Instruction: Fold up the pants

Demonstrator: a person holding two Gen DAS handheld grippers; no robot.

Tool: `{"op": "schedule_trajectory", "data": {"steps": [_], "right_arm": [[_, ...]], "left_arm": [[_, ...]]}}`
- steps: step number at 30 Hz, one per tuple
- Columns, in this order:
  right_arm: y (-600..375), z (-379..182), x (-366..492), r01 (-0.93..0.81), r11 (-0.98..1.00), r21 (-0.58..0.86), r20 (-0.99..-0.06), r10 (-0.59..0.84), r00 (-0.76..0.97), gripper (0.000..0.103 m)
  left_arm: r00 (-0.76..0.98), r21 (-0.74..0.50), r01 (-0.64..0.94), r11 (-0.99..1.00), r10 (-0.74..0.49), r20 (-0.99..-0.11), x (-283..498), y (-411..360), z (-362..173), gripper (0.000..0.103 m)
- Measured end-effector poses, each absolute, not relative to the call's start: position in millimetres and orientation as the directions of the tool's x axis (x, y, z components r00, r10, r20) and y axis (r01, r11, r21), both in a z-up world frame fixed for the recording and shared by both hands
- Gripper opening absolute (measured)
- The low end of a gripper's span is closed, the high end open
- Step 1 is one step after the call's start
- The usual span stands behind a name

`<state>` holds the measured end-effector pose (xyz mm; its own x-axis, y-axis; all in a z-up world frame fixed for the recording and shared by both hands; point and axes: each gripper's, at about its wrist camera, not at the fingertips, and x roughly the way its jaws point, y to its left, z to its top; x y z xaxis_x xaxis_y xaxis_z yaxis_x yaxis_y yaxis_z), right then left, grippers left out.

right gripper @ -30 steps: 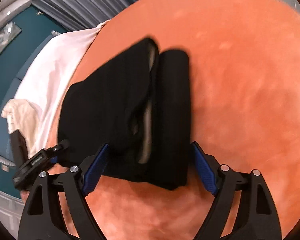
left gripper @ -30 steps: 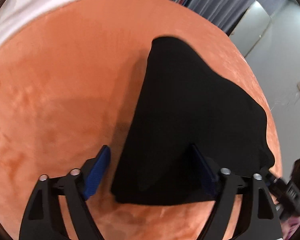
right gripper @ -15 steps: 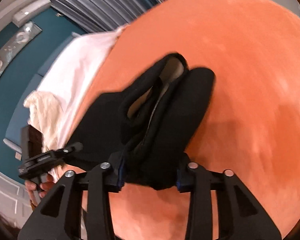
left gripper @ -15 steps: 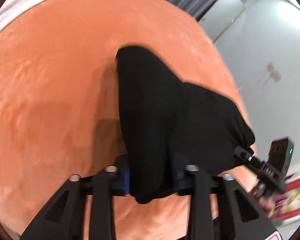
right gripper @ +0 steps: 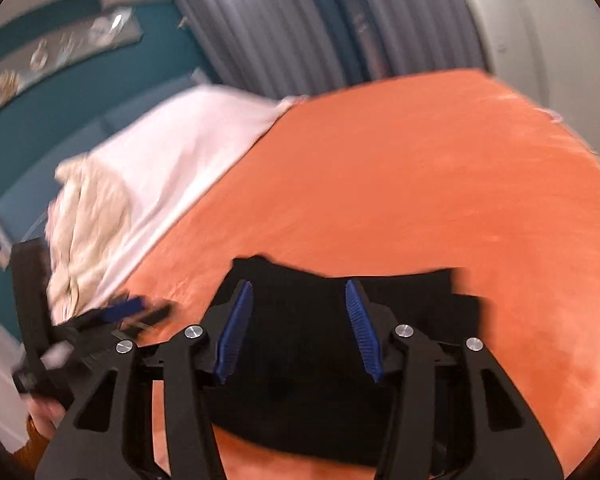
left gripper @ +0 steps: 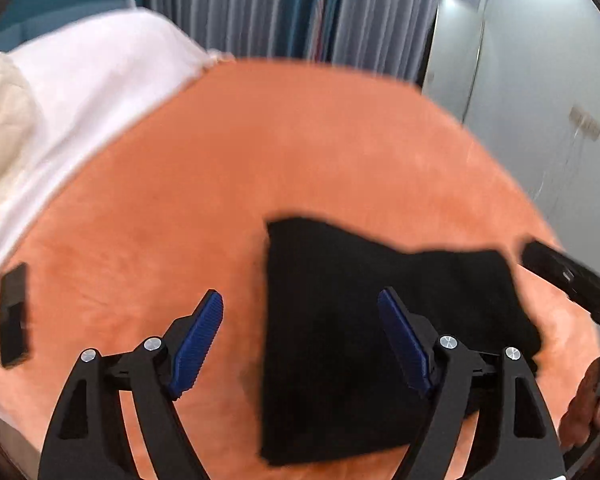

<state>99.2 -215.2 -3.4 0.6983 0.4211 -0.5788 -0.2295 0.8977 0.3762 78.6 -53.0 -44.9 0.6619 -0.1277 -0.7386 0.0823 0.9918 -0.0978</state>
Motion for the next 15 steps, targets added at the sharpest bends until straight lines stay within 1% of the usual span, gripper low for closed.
{"op": "schedule_trajectory", "data": {"steps": [1,2,3,4,5,6,7,8,9,10,11,12,13,14,15], "right_arm": [[-205.4,-17.4,113.4,-0.232,0.901,0.367,-0.610,0.421,0.671,0.043],[-200.7,-36.5,129.8,-0.212,0.921,0.325,-0.658,0.382,0.649,0.041],[-206.8,-58.7,139.9,-0.148,0.959,0.242,-0.715,0.279,0.641,0.030],[-222.5,-86.3,150.1,-0.059,0.983,0.176,-0.765,0.174,0.621,0.000],[-244.6,-99.8,148.0,-0.025,0.971,0.236,-0.752,0.199,0.628,0.000],[-264.6,-102.3,140.5,-0.009,0.935,0.355,-0.711,0.277,0.647,0.000],[-282.4,-96.3,128.4,0.030,0.898,0.440,-0.684,0.313,0.659,0.000],[-290.6,-88.4,117.0,0.070,0.906,0.417,-0.690,0.265,0.674,0.002],[-293.6,-78.4,105.2,0.099,0.927,0.362,-0.694,0.197,0.693,0.010],[-294.6,-67.3,90.3,0.102,0.947,0.305,-0.686,0.144,0.713,0.012],[-296.4,-60.1,78.3,0.094,0.955,0.280,-0.677,0.127,0.725,0.012],[-294.7,-55.3,72.7,0.093,0.958,0.273,-0.674,0.121,0.729,0.018],[-301.3,-53.2,63.8,0.100,0.959,0.266,-0.675,0.111,0.729,0.029],[-304.9,-53.5,61.2,0.112,0.959,0.259,-0.681,0.099,0.726,0.033],[-309.8,-54.8,55.2,0.123,0.961,0.250,-0.688,0.087,0.720,0.033]], "left_arm": [[0.623,-0.046,0.061,0.997,-0.074,-0.779,90.0,-62.3,-68.0,0.076],[0.597,-0.016,0.045,0.999,-0.040,-0.801,98.3,-69.4,-89.0,0.076],[0.591,-0.008,0.041,0.999,-0.030,-0.806,99.9,-70.4,-104.4,0.078],[0.596,-0.036,0.040,0.999,-0.053,-0.801,98.7,-67.2,-112.6,0.079],[0.599,-0.077,0.049,0.996,-0.091,-0.796,96.5,-64.5,-111.8,0.079],[0.599,-0.104,0.054,0.993,-0.116,-0.792,94.6,-61.9,-106.8,0.078],[0.612,-0.111,0.060,0.992,-0.124,-0.781,91.0,-57.2,-98.4,0.076],[0.630,-0.100,0.067,0.993,-0.120,-0.767,87.3,-58.1,-88.4,0.075],[0.657,-0.088,0.078,0.993,-0.118,-0.744,79.7,-58.9,-76.7,0.075],[0.698,-0.073,0.084,0.994,-0.111,-0.707,69.9,-56.6,-63.5,0.076],[0.721,-0.069,0.079,0.995,-0.104,-0.685,65.4,-51.0,-55.5,0.076],[0.733,-0.063,0.069,0.996,-0.094,-0.674,65.0,-39.8,-51.4,0.076],[0.735,-0.048,0.035,0.998,-0.058,-0.675,65.6,-25.8,-47.9,0.076],[0.735,-0.034,0.007,0.999,-0.029,-0.678,64.0,-13.7,-47.4,0.076],[0.735,-0.024,-0.013,1.000,-0.007,-0.678,63.0,-6.4,-46.6,0.076]]}}
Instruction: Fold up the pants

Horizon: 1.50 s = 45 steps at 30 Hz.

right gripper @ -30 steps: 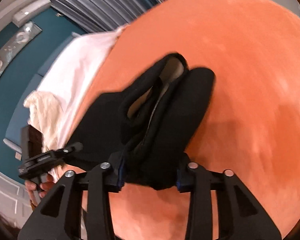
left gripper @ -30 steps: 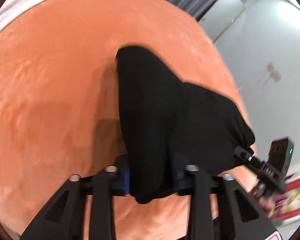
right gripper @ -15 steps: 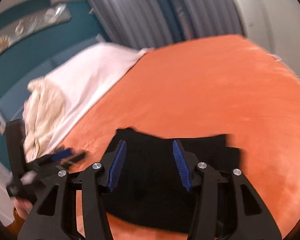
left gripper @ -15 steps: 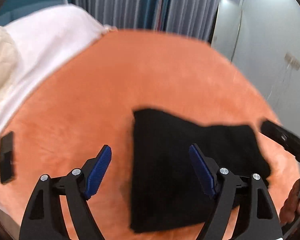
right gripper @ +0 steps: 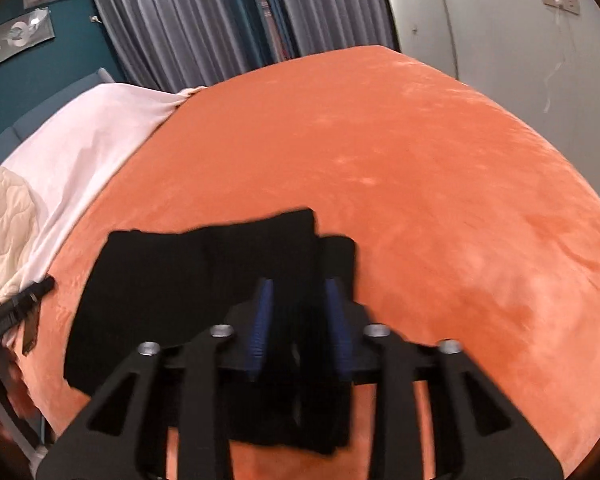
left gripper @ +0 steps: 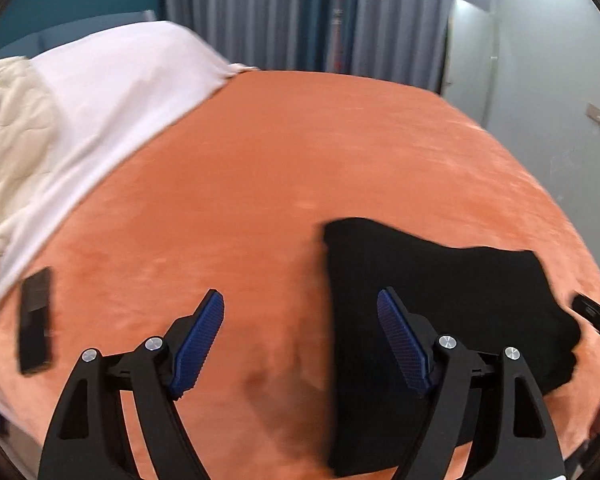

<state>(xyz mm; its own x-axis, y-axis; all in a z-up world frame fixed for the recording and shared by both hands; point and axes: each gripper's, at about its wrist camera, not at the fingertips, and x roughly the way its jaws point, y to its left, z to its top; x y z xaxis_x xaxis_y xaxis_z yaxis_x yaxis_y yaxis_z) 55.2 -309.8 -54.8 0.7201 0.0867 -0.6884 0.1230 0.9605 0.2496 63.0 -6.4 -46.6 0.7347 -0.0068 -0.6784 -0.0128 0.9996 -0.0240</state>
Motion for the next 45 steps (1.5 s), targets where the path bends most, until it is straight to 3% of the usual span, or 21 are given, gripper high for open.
{"op": "schedule_trajectory", "data": {"steps": [4,10,15,21,26,31,38,39,42,45], "right_arm": [[-319.4,-61.6,27.0,0.154,0.964,0.216,-0.721,0.051,0.692,0.034],[-315.4,-59.0,5.1,0.196,0.963,0.186,-0.748,0.009,0.664,0.034],[-314.5,-61.3,3.9,0.196,0.961,0.197,-0.743,0.015,0.670,0.034],[-310.1,-68.9,16.9,0.166,0.963,0.211,-0.744,0.048,0.667,0.041],[-276.1,-47.2,54.6,0.021,0.959,0.281,-0.681,0.184,0.709,0.041],[-226.6,-31.2,96.4,-0.116,0.961,0.251,-0.642,0.255,0.723,0.041],[-218.7,-21.1,92.3,-0.119,0.977,0.178,-0.618,0.205,0.759,0.040],[-226.3,-23.4,86.4,-0.091,0.984,0.151,-0.627,0.167,0.761,0.044],[-257.4,-34.4,64.5,0.016,0.996,0.082,-0.673,0.043,0.738,0.068],[-269.1,-38.8,55.3,0.025,0.994,0.103,-0.698,0.054,0.714,0.081]], "left_arm": [[0.709,0.031,-0.126,0.991,0.112,-0.696,50.1,43.5,-49.6,0.076],[0.689,0.028,-0.166,0.986,0.136,-0.712,27.9,76.3,-50.9,0.076],[0.693,-0.022,-0.152,0.988,0.091,-0.715,30.5,62.5,-53.1,0.076],[0.683,0.010,-0.125,0.992,0.093,-0.725,32.6,39.1,-58.7,0.076],[0.672,-0.014,-0.136,0.991,0.082,-0.736,42.1,28.9,-61.6,0.076],[0.671,0.014,-0.113,0.994,0.087,-0.736,45.8,11.2,-62.0,0.076],[0.679,0.066,-0.065,0.996,0.092,-0.728,47.3,-7.7,-61.3,0.076],[0.681,0.070,-0.055,0.996,0.089,-0.726,46.8,-10.4,-61.4,0.076],[0.685,0.051,-0.025,0.998,0.055,-0.726,46.3,-18.6,-61.3,0.076],[0.686,0.032,0.021,0.999,0.009,-0.728,46.5,-37.8,-62.0,0.076]]}}
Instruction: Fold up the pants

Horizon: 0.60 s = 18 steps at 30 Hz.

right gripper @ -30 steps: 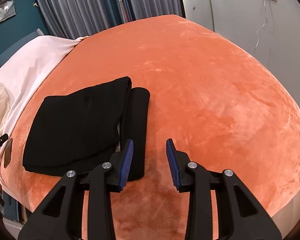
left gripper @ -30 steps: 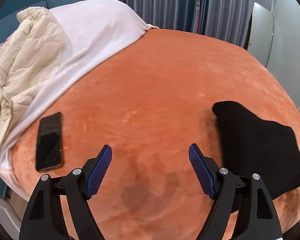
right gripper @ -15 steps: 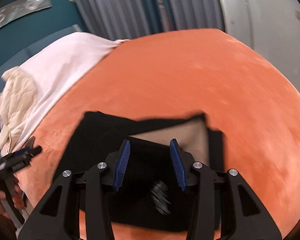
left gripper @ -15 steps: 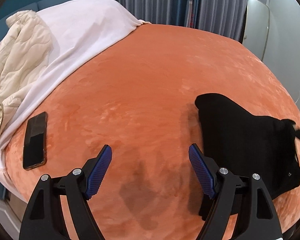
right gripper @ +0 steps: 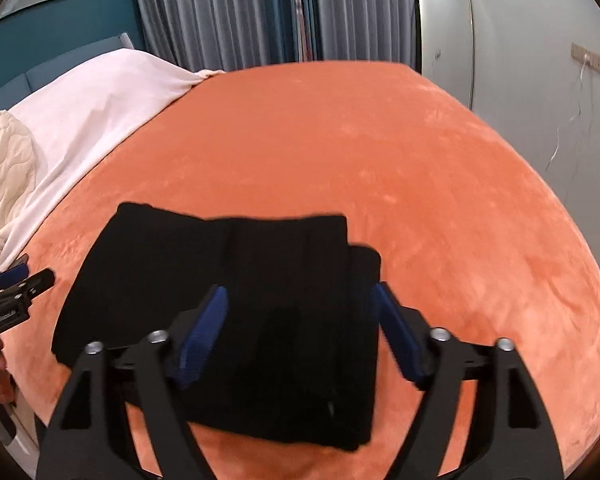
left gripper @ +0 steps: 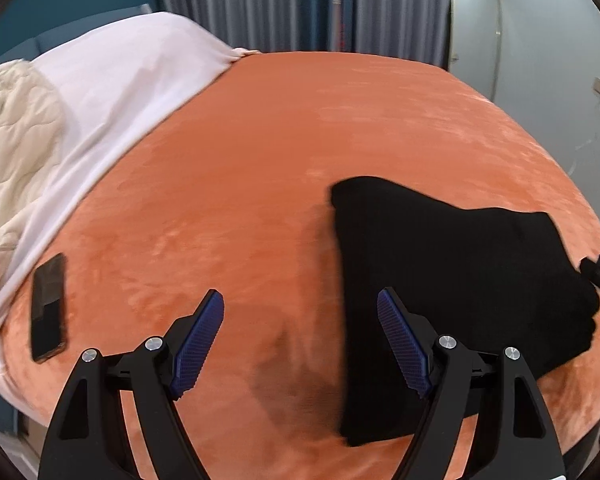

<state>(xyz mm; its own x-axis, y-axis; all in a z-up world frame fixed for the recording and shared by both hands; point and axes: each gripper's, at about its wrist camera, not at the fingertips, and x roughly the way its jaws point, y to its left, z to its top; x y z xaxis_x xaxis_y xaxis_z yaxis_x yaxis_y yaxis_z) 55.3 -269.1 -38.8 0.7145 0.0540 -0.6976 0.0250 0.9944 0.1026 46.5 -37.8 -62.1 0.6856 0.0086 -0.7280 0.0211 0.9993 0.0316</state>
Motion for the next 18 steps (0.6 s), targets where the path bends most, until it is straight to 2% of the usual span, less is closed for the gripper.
{"op": "schedule_trajectory", "data": {"steps": [3,4,6,7,12,14,16,18], "right_arm": [[-264.6,-49.7,60.1,0.012,0.997,0.074,-0.726,0.046,0.686,0.082],[-262.9,-54.5,62.7,0.009,0.997,0.077,-0.738,0.051,0.672,0.074],[-259.1,-68.5,69.3,-0.006,0.993,0.120,-0.768,0.097,0.633,0.041],[-259.2,-73.6,68.7,0.000,0.991,0.136,-0.776,0.107,0.621,0.028],[-285.5,-49.4,37.3,0.005,0.967,0.255,-0.702,0.181,0.689,0.024],[-292.5,-52.4,33.9,0.011,0.969,0.248,-0.708,0.173,0.684,0.024],[-289.9,-74.1,43.4,0.012,0.978,0.210,-0.755,0.154,0.637,0.028],[-289.5,-80.0,42.4,0.016,0.971,0.237,-0.743,0.171,0.647,0.033]], "left_arm": [[0.683,0.052,0.066,0.996,-0.007,-0.731,45.0,-63.8,-63.5,0.077],[0.680,0.065,0.080,0.995,-0.006,-0.734,44.0,-73.4,-64.0,0.079],[0.676,0.090,0.091,0.992,0.004,-0.737,41.9,-85.4,-64.5,0.080],[0.675,0.094,0.093,0.991,0.007,-0.738,41.3,-88.2,-64.6,0.080],[0.652,0.104,0.095,0.990,0.017,-0.758,39.7,-95.7,-67.8,0.080],[0.646,0.110,0.092,0.990,0.025,-0.763,40.6,-95.2,-70.4,0.080],[0.634,0.113,0.084,0.990,0.035,-0.773,42.3,-96.3,-75.6,0.080],[0.621,0.115,0.079,0.990,0.041,-0.783,42.8,-97.2,-79.3,0.080]]}}
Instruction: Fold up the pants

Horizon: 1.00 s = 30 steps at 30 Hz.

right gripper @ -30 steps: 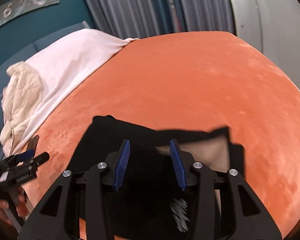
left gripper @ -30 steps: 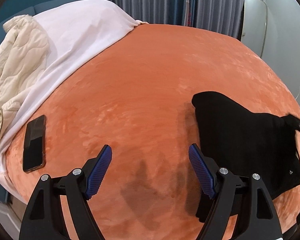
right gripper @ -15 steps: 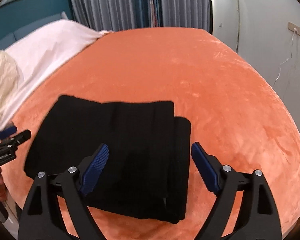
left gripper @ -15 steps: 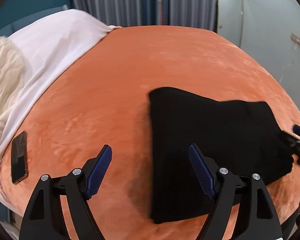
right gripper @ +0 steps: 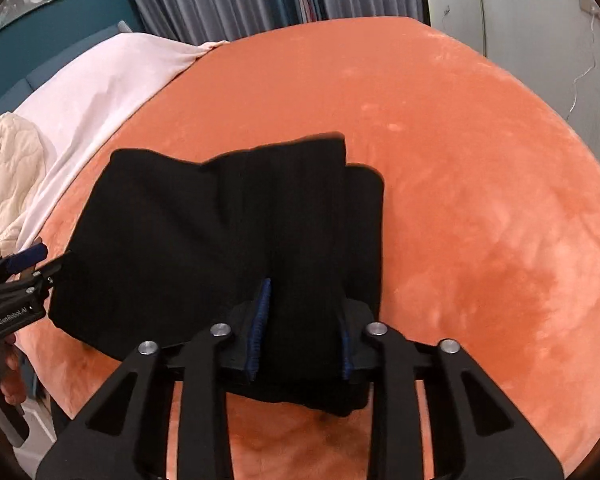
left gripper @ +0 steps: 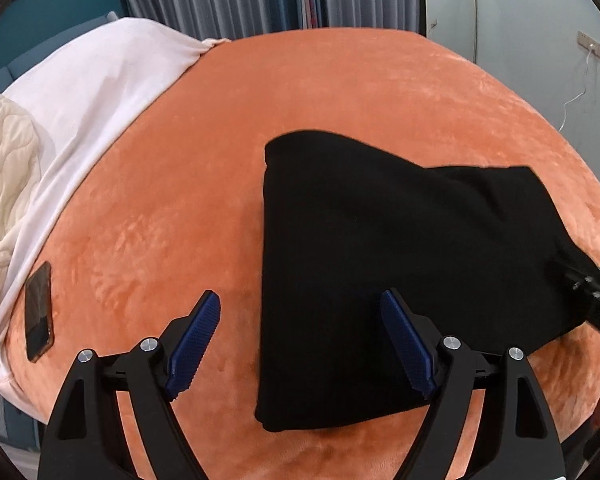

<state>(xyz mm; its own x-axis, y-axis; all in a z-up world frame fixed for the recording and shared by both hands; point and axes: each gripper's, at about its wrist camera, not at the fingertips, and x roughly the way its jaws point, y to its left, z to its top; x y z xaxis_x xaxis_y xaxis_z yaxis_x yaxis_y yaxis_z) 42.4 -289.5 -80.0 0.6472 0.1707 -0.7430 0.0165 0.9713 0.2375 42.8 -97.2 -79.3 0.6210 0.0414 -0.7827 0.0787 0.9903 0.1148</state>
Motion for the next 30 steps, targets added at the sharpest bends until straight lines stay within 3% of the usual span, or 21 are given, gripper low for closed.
{"op": "schedule_trajectory", "data": {"steps": [3,12,18,22,24,26,28,30], "right_arm": [[-295.1,-63.5,31.5,0.046,0.958,0.283,-0.703,0.175,0.689,0.057],[-291.5,-77.8,14.5,-0.017,0.963,0.269,-0.731,0.216,0.647,0.060],[-281.1,-71.8,19.2,-0.034,0.982,0.185,-0.739,0.162,0.654,0.023],[-296.2,-56.9,9.0,-0.043,0.966,0.256,-0.705,0.217,0.675,0.019],[-301.8,-79.2,16.7,-0.038,0.969,0.246,-0.751,0.215,0.624,0.024],[-315.0,-84.9,13.7,-0.008,0.937,0.349,-0.724,0.276,0.632,0.027],[-320.6,-66.5,8.2,0.017,0.928,0.371,-0.685,0.261,0.680,0.042],[-320.4,-50.9,12.5,0.027,0.939,0.343,-0.668,0.223,0.710,0.050]], "left_arm": [[0.616,0.133,0.070,0.989,0.062,-0.786,41.8,-97.6,-82.2,0.080],[0.594,0.132,0.064,0.989,0.069,-0.802,39.8,-101.2,-90.0,0.080],[0.589,0.136,0.056,0.989,0.078,-0.805,38.2,-102.1,-90.3,0.082],[0.597,0.129,0.052,0.990,0.073,-0.799,34.8,-98.6,-90.8,0.086],[0.586,0.129,0.050,0.990,0.075,-0.807,36.4,-99.2,-96.1,0.086],[0.578,0.127,0.047,0.991,0.077,-0.813,36.3,-98.9,-98.2,0.086],[0.586,0.132,0.051,0.990,0.078,-0.806,33.4,-98.3,-97.2,0.086],[0.588,0.133,0.053,0.990,0.077,-0.805,33.2,-97.9,-97.6,0.086]]}}
